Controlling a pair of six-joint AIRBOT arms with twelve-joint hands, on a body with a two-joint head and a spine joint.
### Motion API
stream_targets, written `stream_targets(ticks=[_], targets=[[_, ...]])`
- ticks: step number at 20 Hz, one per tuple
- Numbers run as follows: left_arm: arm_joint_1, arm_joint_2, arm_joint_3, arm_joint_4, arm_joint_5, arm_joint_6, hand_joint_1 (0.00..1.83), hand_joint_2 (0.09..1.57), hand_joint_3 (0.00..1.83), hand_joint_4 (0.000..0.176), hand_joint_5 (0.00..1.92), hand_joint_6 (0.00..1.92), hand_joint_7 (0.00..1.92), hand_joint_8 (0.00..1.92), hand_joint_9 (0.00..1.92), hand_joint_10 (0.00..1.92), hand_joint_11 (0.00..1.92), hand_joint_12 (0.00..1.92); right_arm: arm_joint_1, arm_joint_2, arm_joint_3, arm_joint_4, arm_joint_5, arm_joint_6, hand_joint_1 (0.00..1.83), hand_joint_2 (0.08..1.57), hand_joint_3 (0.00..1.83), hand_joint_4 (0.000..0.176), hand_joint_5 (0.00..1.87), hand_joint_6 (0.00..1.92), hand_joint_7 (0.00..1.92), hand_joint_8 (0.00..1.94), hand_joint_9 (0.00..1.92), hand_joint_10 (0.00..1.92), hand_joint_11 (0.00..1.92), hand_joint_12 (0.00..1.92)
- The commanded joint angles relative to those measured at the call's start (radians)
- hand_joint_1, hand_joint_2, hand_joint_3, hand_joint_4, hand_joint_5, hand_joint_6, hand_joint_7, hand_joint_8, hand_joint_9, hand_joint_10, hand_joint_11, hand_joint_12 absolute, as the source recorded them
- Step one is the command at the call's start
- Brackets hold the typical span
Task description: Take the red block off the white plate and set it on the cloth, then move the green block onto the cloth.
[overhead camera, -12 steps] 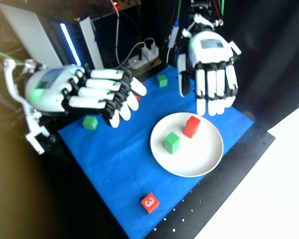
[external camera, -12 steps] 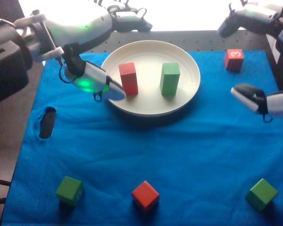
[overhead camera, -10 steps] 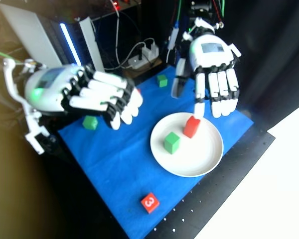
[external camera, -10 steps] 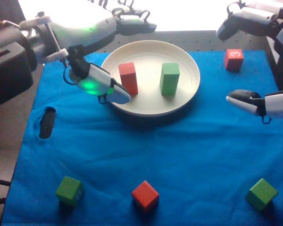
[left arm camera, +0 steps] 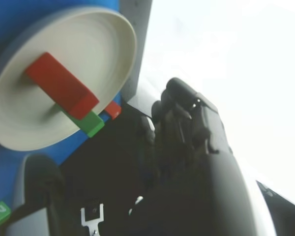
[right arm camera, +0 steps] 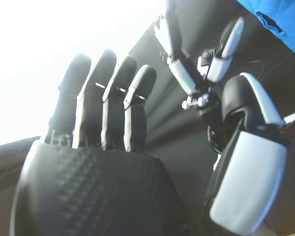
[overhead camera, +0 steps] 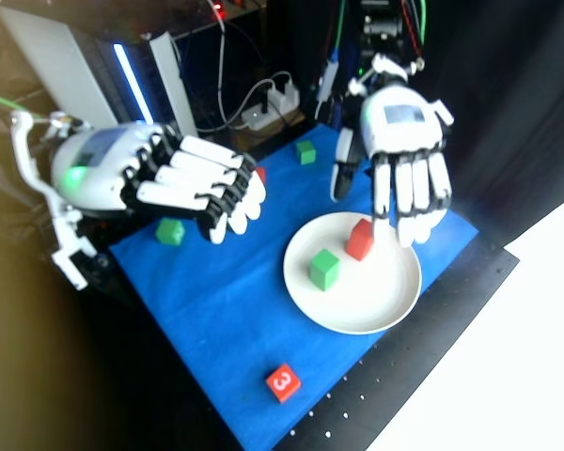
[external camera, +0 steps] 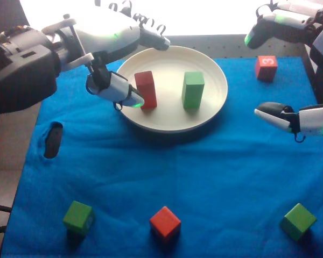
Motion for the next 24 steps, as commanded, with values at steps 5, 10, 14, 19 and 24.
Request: stream_targets(ticks=[5,10,14,19,24], targets=[[0.008,-0.037,0.040,-0.016,-0.072,0.002,1.13,0.89,0.00,0.000,0.48,0.00,0.52,0.01,0.37,0.97,0.19,1.60,0.013,0.000,0.003,-0.034,-0.120,-0.001,0.90,0.65,0.54,0.000,0.49,0.92,0.39,1.02,0.30,1.26,0.14,1.81],[0.018,-0.053,0.049,-0.018,-0.062,0.002,1.08,0.95,0.01,0.038,0.54,0.01,0.51,0.00,0.34,0.50,0.01,1.53,0.012,0.000,0.004,-0.034,-0.120,-0.001,0.96,0.65,0.51,0.000,0.57,0.88,0.44,0.99,0.32,1.26,0.14,1.82],[0.025,-0.075,0.066,-0.023,-0.052,0.002,1.08,1.00,0.02,0.000,0.61,0.03,0.63,0.04,0.49,0.51,0.17,1.48,0.012,-0.001,0.006,-0.034,-0.120,-0.001,0.94,0.66,0.50,0.000,0.62,0.84,0.48,0.96,0.37,1.22,0.18,1.77],[0.034,-0.085,0.079,-0.043,-0.051,0.002,1.42,1.12,0.00,0.000,0.85,0.07,0.86,0.89,0.86,1.20,0.53,1.49,0.012,-0.002,0.007,-0.034,-0.120,-0.001,0.97,0.64,0.56,0.000,0.62,0.92,0.49,1.08,0.36,1.32,0.19,1.83],[0.036,-0.087,0.086,-0.068,-0.072,0.002,1.35,1.20,0.00,0.000,0.74,1.17,0.80,1.28,0.81,1.50,0.70,1.64,0.010,-0.003,0.008,-0.034,-0.120,-0.001,0.94,0.65,0.54,0.000,0.59,0.96,0.48,1.09,0.35,1.34,0.19,1.81]])
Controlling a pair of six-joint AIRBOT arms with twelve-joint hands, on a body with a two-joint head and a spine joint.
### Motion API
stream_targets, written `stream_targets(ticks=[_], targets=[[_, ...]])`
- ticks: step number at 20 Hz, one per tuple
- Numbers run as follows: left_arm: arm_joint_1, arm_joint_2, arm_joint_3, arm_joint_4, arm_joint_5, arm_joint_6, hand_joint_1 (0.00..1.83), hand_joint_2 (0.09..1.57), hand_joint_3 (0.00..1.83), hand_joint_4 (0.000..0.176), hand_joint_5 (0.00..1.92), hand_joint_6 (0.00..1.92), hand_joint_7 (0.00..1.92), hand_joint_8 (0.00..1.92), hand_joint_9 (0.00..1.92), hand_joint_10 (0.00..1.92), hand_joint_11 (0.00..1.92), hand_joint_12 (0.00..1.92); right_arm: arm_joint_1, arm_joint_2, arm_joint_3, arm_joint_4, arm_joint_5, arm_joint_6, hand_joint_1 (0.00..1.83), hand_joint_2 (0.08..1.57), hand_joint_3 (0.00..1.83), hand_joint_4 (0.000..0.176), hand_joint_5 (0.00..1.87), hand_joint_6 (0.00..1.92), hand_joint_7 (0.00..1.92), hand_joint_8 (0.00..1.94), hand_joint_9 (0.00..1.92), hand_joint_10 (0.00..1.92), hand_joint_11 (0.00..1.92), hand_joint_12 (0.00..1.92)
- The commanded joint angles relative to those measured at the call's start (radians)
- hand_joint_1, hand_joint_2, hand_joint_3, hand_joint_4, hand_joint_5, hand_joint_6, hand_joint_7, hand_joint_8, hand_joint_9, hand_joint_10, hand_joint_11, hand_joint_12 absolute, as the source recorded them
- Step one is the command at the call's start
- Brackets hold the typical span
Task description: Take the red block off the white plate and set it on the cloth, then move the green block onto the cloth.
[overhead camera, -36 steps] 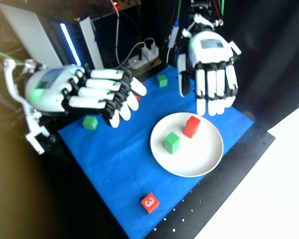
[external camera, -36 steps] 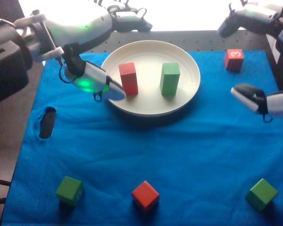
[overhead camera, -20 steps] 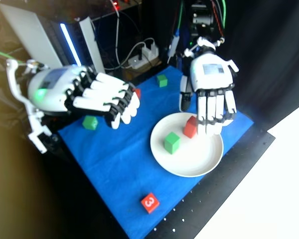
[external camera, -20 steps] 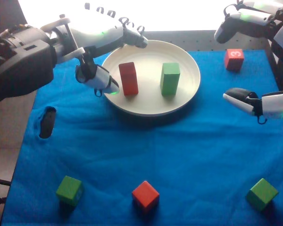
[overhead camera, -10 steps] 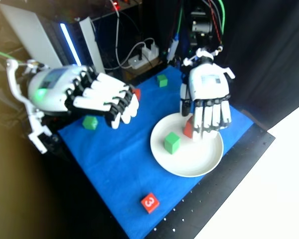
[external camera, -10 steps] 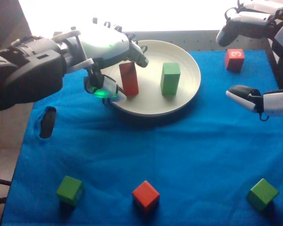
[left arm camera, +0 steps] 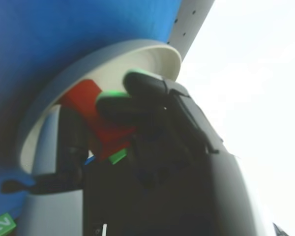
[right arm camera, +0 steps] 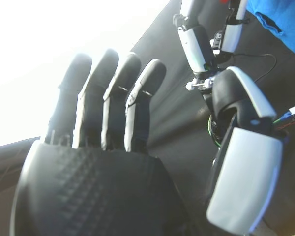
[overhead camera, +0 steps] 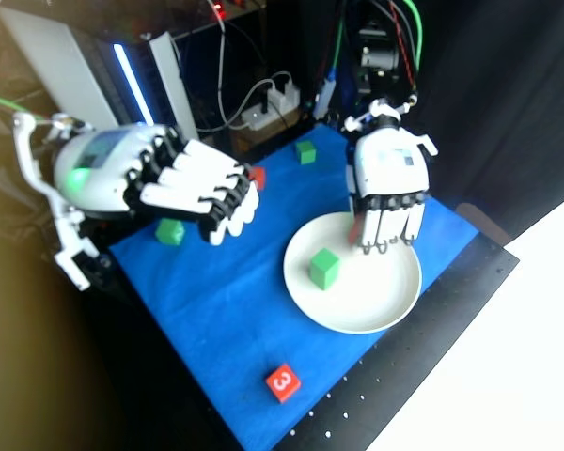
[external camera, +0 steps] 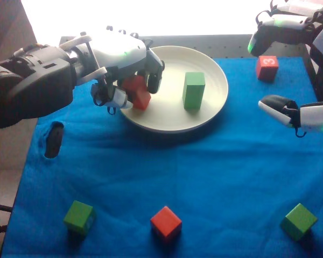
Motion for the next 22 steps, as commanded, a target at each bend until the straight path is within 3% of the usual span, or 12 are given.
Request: stream_targets(ticks=[1,3,5,7,8,10,11,12,15,17,19,22], targets=[[-0.007,-0.001,0.005,0.003,-0.123,0.004,1.36,1.19,0.00,0.000,0.74,1.22,0.81,1.24,0.82,1.46,0.68,1.58,0.009,-0.001,0.002,-0.034,-0.119,-0.001,0.95,0.65,0.54,0.000,0.59,0.98,0.48,1.11,0.34,1.37,0.19,1.84],[-0.008,0.009,-0.005,-0.003,-0.144,0.004,1.48,1.19,0.00,0.000,0.71,1.23,0.78,1.23,0.81,1.37,0.67,1.72,0.008,-0.001,0.002,-0.034,-0.119,-0.001,0.93,0.64,0.54,0.000,0.58,0.97,0.51,1.08,0.38,1.34,0.23,1.81],[-0.008,0.032,-0.031,-0.008,-0.182,0.003,1.35,1.21,0.00,0.000,0.67,1.25,0.78,1.29,0.84,1.46,0.76,1.53,0.008,-0.001,0.002,-0.034,-0.119,-0.001,0.93,0.63,0.55,0.000,0.57,0.96,0.50,1.06,0.40,1.32,0.23,1.80],[-0.008,0.063,-0.066,-0.008,-0.230,0.002,1.35,1.20,0.00,0.000,0.70,1.21,0.78,1.28,0.84,1.47,0.77,1.53,0.007,-0.001,0.002,-0.034,-0.119,-0.001,0.93,0.63,0.54,0.000,0.55,0.97,0.48,1.07,0.37,1.33,0.20,1.81],[-0.008,0.082,-0.087,-0.008,-0.255,0.001,1.45,1.18,0.00,0.000,0.75,1.16,0.80,1.17,0.84,1.32,0.72,1.68,0.006,-0.001,0.002,-0.034,-0.119,-0.001,0.94,0.61,0.53,0.000,0.61,0.98,0.52,1.07,0.41,1.32,0.23,1.81],[-0.008,0.135,-0.143,0.000,-0.315,-0.006,1.47,1.18,0.00,0.000,0.76,1.18,0.79,1.18,0.82,1.32,0.69,1.72,0.006,-0.001,0.002,-0.034,-0.119,-0.001,0.90,0.61,0.57,0.000,0.61,1.01,0.51,1.09,0.41,1.33,0.24,1.80],[-0.007,0.166,-0.178,0.017,-0.350,-0.015,1.37,1.20,0.00,0.000,0.73,1.13,0.79,1.33,0.78,1.49,0.69,1.70,0.005,-0.001,0.002,-0.034,-0.119,-0.001,0.88,0.61,0.59,0.000,0.60,1.03,0.51,1.10,0.40,1.33,0.23,1.80],[-0.003,0.188,-0.200,0.028,-0.374,-0.017,1.37,1.20,0.00,0.000,0.73,1.13,0.79,1.33,0.78,1.49,0.69,1.70,0.005,-0.001,0.002,-0.034,-0.119,-0.001,0.88,0.61,0.59,0.000,0.60,1.03,0.51,1.10,0.40,1.33,0.23,1.80],[0.036,0.270,-0.301,0.059,-0.474,-0.018,1.33,1.23,0.00,0.000,0.75,1.29,0.74,1.38,0.65,1.56,0.39,1.74,0.001,-0.001,0.001,-0.031,-0.119,-0.001,0.89,0.60,0.58,0.000,0.63,1.01,0.53,1.09,0.41,1.31,0.24,1.78],[0.065,0.326,-0.365,0.081,-0.533,-0.018,1.33,1.25,0.00,0.000,0.69,1.30,0.75,1.44,0.62,1.62,0.32,1.82,-0.001,-0.001,0.001,-0.028,-0.119,-0.001,0.91,0.62,0.52,0.000,0.64,0.99,0.55,1.08,0.43,1.30,0.25,1.76],[0.105,0.377,-0.429,0.098,-0.599,-0.018,1.34,1.23,0.00,0.000,0.66,1.25,0.78,1.38,0.73,1.55,0.55,1.74,-0.001,-0.001,0.000,-0.024,-0.119,-0.001,0.92,0.62,0.52,0.000,0.64,1.00,0.56,1.05,0.43,1.27,0.22,1.78],[0.154,0.421,-0.489,0.110,-0.646,-0.018,1.33,1.25,0.00,0.000,0.63,1.30,0.75,1.42,0.72,1.55,0.60,1.58,-0.002,0.000,-0.002,-0.019,-0.119,-0.001,0.84,0.68,0.45,0.000,0.63,1.03,0.56,1.13,0.47,1.35,0.29,1.77]])
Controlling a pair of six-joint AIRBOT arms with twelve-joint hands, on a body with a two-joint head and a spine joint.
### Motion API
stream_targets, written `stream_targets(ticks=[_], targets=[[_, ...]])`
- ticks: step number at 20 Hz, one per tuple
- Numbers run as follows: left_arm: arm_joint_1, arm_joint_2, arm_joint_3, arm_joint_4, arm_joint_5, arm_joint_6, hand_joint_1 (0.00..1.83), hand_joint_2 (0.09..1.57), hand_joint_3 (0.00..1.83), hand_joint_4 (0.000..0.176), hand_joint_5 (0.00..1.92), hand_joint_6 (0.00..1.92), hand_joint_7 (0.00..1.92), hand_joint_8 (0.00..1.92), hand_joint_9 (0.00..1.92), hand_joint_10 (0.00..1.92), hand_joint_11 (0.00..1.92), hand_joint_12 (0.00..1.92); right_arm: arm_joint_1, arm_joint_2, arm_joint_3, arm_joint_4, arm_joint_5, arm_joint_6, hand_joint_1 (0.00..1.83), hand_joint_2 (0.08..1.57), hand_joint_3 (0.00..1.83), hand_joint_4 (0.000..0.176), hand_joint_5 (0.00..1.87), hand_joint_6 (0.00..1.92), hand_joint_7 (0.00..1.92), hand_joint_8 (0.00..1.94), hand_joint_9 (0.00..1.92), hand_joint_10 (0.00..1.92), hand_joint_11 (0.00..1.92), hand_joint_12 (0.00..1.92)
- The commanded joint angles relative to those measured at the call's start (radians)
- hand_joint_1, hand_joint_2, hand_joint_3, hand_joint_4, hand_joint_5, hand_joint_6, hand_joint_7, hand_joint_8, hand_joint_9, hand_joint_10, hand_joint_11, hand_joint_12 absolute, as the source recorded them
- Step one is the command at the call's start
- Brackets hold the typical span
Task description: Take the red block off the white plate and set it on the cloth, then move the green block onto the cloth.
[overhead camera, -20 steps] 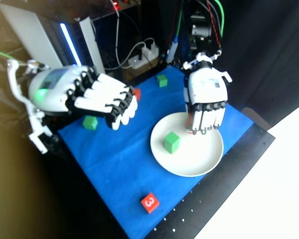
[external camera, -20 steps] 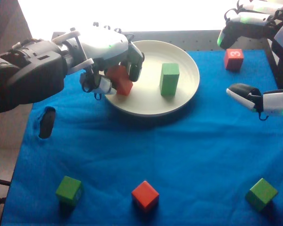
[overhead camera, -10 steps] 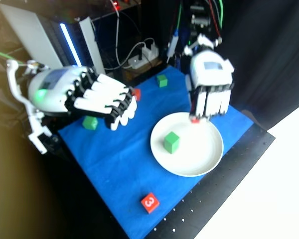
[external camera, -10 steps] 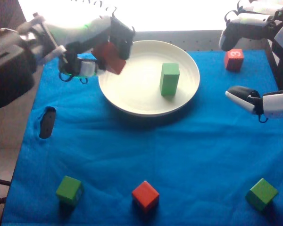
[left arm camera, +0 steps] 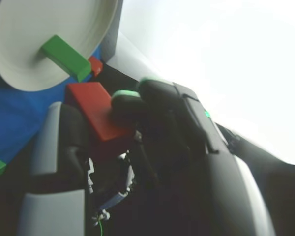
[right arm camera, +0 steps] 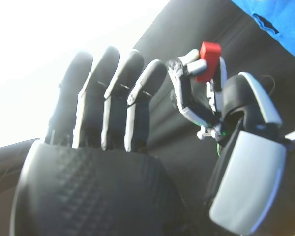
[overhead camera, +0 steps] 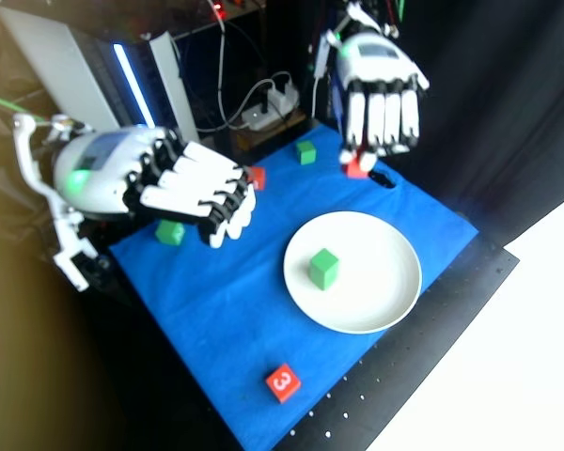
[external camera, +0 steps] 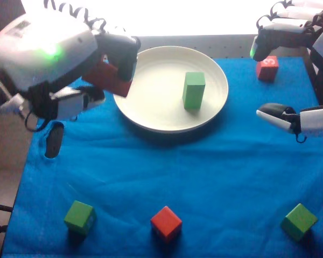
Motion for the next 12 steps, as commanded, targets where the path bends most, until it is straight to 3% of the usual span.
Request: stream_targets(ticks=[1,3,6,12], targets=[[0.004,0.010,-0.014,0.014,-0.148,0.003,1.33,1.26,0.00,0.000,0.60,1.33,0.70,1.48,0.71,1.57,0.58,1.58,0.006,0.000,-0.002,-0.018,-0.120,-0.001,0.83,0.71,0.41,0.000,0.62,1.02,0.56,1.10,0.46,1.34,0.30,1.76],[0.040,0.027,-0.043,0.014,-0.166,0.003,1.32,1.26,0.00,0.000,0.60,1.34,0.71,1.46,0.74,1.55,0.58,1.52,0.005,0.001,-0.003,-0.016,-0.120,-0.001,0.92,0.72,0.35,0.000,0.63,1.00,0.57,1.10,0.47,1.33,0.31,1.75],[0.101,0.037,-0.079,0.014,-0.186,0.002,1.33,1.25,0.00,0.000,0.64,1.36,0.70,1.39,0.75,1.52,0.61,1.46,0.004,0.005,-0.007,-0.012,-0.120,-0.001,0.89,0.75,0.30,0.000,0.60,1.00,0.59,1.11,0.48,1.31,0.30,1.73],[0.212,0.009,-0.104,-0.043,-0.185,0.002,1.31,1.28,0.00,0.000,0.63,1.42,0.64,1.53,0.63,1.58,0.39,1.42,0.004,0.007,-0.010,-0.009,-0.120,-0.001,0.90,0.76,0.26,0.000,0.59,0.99,0.62,1.11,0.54,1.31,0.38,1.69]])
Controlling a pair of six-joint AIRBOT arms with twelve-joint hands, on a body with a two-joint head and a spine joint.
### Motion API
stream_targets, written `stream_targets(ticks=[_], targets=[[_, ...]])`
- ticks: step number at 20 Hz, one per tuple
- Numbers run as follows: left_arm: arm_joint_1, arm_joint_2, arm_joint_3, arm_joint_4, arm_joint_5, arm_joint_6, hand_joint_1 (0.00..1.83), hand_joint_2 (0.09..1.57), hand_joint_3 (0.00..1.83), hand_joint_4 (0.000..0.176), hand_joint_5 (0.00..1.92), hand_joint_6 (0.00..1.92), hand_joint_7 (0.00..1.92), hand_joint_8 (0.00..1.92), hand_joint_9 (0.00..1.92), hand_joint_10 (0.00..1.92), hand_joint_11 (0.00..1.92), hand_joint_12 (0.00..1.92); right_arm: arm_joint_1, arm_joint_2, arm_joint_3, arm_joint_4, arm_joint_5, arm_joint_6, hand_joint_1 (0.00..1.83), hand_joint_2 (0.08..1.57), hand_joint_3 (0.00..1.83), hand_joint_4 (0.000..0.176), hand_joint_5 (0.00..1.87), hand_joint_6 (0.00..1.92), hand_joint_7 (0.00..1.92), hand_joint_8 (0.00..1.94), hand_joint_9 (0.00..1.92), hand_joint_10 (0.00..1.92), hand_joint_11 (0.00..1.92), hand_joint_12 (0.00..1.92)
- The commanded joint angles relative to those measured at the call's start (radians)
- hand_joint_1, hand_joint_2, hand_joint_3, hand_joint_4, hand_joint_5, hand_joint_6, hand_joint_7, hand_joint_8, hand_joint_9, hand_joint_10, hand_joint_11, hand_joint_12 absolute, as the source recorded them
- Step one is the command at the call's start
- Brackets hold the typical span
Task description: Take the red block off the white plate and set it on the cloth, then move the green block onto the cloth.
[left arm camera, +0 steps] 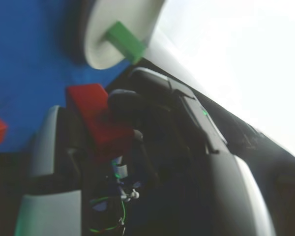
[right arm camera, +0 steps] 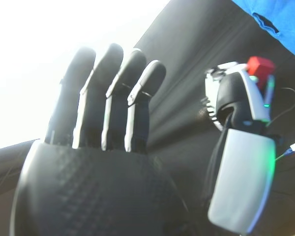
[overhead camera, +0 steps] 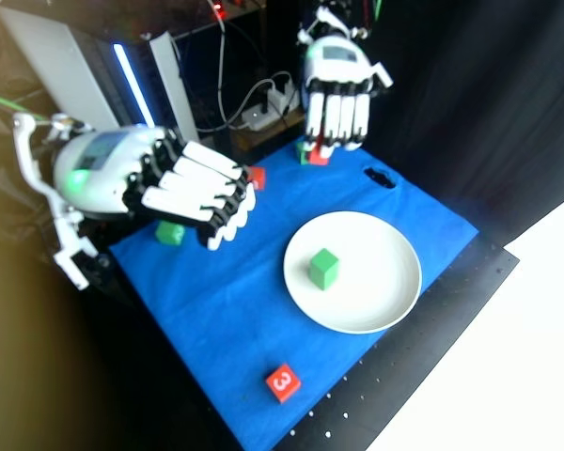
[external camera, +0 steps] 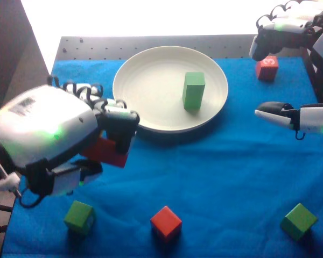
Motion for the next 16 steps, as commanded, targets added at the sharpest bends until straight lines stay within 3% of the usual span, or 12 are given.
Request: stream_targets(ticks=[1,8,11,12,13,14,15,16], targets=[[-0.006,-0.008,-0.001,0.012,-0.111,0.001,1.32,1.28,0.00,0.000,0.63,1.42,0.66,1.52,0.64,1.58,0.40,1.44,0.006,0.004,-0.002,-0.016,-0.120,-0.001,0.90,0.76,0.26,0.000,0.59,1.03,0.63,1.11,0.54,1.32,0.38,1.70],[0.026,-0.064,0.024,-0.023,-0.047,0.001,1.30,1.30,0.00,0.000,0.59,1.55,0.65,1.53,0.58,1.60,0.34,1.46,0.006,0.005,-0.003,-0.015,-0.120,-0.001,0.93,0.74,0.29,0.000,0.57,1.04,0.59,1.10,0.50,1.33,0.35,1.73],[0.027,-0.070,0.030,-0.031,-0.037,0.001,1.31,1.28,0.00,0.000,0.61,1.48,0.69,1.48,0.60,1.58,0.33,1.43,0.006,0.005,-0.003,-0.015,-0.120,-0.001,0.95,0.73,0.29,0.000,0.59,1.05,0.60,1.13,0.53,1.35,0.39,1.73],[0.027,-0.070,0.030,-0.032,-0.037,0.001,0.96,1.30,0.00,0.033,0.63,1.50,0.48,1.06,0.38,1.07,0.20,1.40,0.006,0.005,-0.003,-0.015,-0.119,-0.001,0.96,0.73,0.29,0.000,0.58,1.05,0.59,1.15,0.52,1.38,0.37,1.75],[0.026,-0.070,0.030,-0.032,-0.038,0.001,0.83,1.22,0.00,0.044,0.39,0.82,0.41,0.58,0.28,0.80,0.06,1.33,0.006,0.005,-0.002,-0.015,-0.119,-0.001,0.96,0.73,0.29,0.000,0.59,1.03,0.59,1.15,0.51,1.36,0.36,1.73],[0.026,-0.070,0.031,-0.034,-0.039,0.001,0.75,1.18,0.00,0.072,0.36,0.42,0.39,0.27,0.24,0.58,0.01,1.28,0.006,0.005,-0.002,-0.015,-0.119,-0.001,0.97,0.73,0.29,0.000,0.60,1.03,0.60,1.15,0.52,1.36,0.37,1.73],[0.026,-0.069,0.031,-0.035,-0.042,0.001,0.70,1.11,0.00,0.098,0.32,0.16,0.31,0.08,0.21,0.33,0.00,1.14,0.006,0.005,-0.002,-0.015,-0.119,-0.001,0.97,0.71,0.28,0.000,0.62,1.00,0.62,1.12,0.54,1.32,0.38,1.70],[0.026,-0.068,0.030,-0.036,-0.047,0.001,0.67,1.08,0.00,0.115,0.28,0.05,0.25,0.02,0.20,0.16,0.00,1.01,0.006,0.005,-0.002,-0.015,-0.119,-0.001,0.98,0.71,0.28,0.000,0.61,0.99,0.60,1.11,0.52,1.32,0.35,1.69]])
